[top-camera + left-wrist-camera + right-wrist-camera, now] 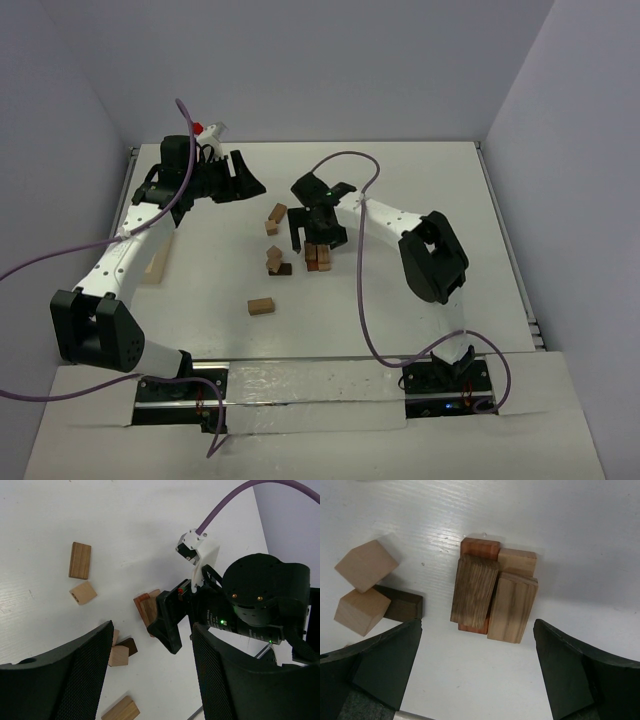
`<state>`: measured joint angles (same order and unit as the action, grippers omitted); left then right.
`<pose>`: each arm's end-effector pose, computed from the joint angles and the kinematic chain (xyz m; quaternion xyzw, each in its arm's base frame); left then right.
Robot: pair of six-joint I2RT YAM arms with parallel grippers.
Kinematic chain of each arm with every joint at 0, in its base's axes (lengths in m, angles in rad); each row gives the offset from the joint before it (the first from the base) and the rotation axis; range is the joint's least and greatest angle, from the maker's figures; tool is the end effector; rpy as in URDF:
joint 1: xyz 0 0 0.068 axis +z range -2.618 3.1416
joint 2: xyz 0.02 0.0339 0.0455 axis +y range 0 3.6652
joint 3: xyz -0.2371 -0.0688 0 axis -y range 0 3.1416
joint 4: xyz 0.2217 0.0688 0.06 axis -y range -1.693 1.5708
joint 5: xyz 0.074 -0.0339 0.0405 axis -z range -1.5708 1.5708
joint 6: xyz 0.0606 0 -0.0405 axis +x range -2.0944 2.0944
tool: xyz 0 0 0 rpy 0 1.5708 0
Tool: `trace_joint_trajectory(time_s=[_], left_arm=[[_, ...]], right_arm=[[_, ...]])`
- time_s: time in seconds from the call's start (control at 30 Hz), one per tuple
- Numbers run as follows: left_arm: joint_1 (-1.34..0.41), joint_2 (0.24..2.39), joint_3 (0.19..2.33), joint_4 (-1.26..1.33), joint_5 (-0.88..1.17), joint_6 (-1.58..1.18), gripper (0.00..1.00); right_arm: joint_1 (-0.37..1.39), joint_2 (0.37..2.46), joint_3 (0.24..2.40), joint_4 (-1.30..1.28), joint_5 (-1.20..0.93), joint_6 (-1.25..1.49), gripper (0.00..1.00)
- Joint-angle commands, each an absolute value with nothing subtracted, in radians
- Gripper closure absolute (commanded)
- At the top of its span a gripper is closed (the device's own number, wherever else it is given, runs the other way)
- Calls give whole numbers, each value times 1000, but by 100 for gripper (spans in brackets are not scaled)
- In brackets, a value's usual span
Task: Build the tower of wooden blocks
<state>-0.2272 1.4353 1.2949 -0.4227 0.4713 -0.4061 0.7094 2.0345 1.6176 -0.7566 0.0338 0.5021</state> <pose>0.3096 -0.0998 0.3085 0.0362 0.8582 -0.3405 0.3824 0.3087 0.2623 0.1666 -0.0981 0.9753 0.0987 0.1716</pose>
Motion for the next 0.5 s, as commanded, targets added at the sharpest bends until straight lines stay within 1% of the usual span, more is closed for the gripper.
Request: trace_joint_trajectory(time_s=[0.0,0.47], left_arm=[[-221,1434,1336,-409,470,-410,30],[-221,1434,1333,-405,469,-408,30]], right_arm=[[715,2057,1659,-787,74,521,0],[712,2103,1681,-795,37,511,0]])
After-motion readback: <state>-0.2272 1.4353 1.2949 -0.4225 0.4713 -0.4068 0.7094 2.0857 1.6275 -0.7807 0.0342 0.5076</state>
